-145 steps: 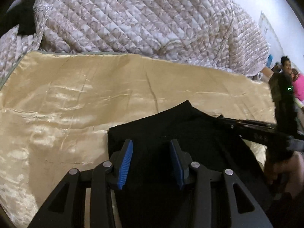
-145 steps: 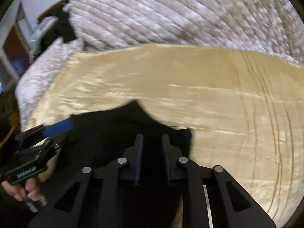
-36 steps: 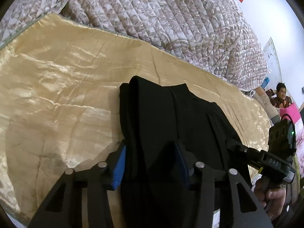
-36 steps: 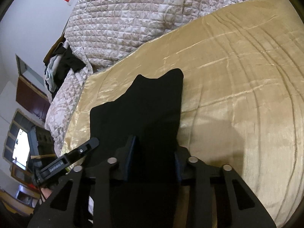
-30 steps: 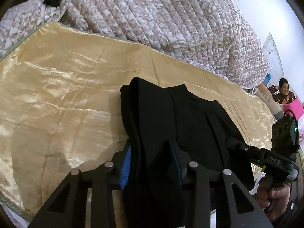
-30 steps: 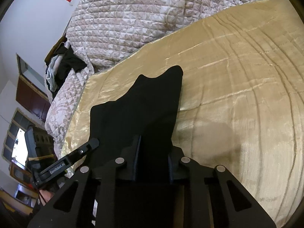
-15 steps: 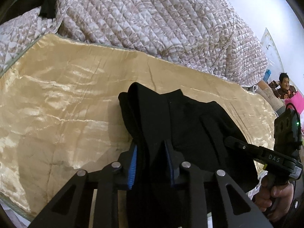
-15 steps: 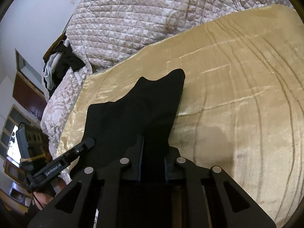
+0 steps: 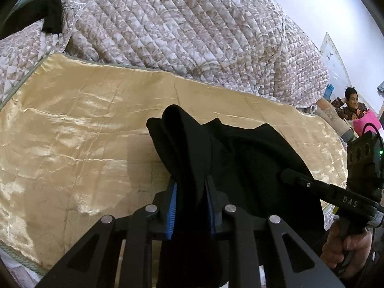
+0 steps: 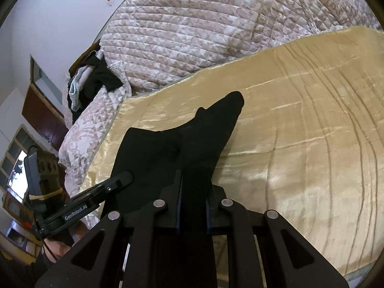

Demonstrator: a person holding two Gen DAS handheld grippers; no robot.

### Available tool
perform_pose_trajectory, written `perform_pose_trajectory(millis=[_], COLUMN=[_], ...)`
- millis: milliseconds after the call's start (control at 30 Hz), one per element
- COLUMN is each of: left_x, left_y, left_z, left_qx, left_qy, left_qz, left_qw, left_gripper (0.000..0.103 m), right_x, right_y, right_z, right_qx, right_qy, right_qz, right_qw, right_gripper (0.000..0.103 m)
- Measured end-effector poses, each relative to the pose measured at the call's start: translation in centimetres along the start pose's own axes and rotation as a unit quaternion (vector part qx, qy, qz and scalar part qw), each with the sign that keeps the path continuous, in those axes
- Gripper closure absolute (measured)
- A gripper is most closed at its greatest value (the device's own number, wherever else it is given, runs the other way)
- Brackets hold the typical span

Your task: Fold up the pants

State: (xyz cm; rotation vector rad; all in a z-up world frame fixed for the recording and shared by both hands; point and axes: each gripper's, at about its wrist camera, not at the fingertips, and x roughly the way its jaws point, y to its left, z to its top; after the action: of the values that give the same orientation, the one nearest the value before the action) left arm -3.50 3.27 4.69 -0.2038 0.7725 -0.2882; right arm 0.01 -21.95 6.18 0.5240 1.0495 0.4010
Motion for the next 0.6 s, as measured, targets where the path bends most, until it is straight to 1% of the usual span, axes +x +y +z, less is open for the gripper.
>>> perform_pose_trajectory(millis=[267, 600], left_x=[-0.1, 0.0], left_y=[0.4, 3.1], left_z=[1.3, 5.0], left_qx=[0.019, 0.022], left_qy=[0.003, -0.003], left_qz=[0.011, 0.023], left_qw=[0.9998, 0.9995], left_gripper=[0.08, 0.081], right_x=[0.5, 2.8], right_y=[1.4, 3.2], right_z=[0.9, 3.3], right_qx=[-0.006, -0.016], right_qy=[0.006, 0.01], right_qz=[0.01, 0.025], right_qw=[1.0, 1.0], right_gripper=[0.09, 0.09])
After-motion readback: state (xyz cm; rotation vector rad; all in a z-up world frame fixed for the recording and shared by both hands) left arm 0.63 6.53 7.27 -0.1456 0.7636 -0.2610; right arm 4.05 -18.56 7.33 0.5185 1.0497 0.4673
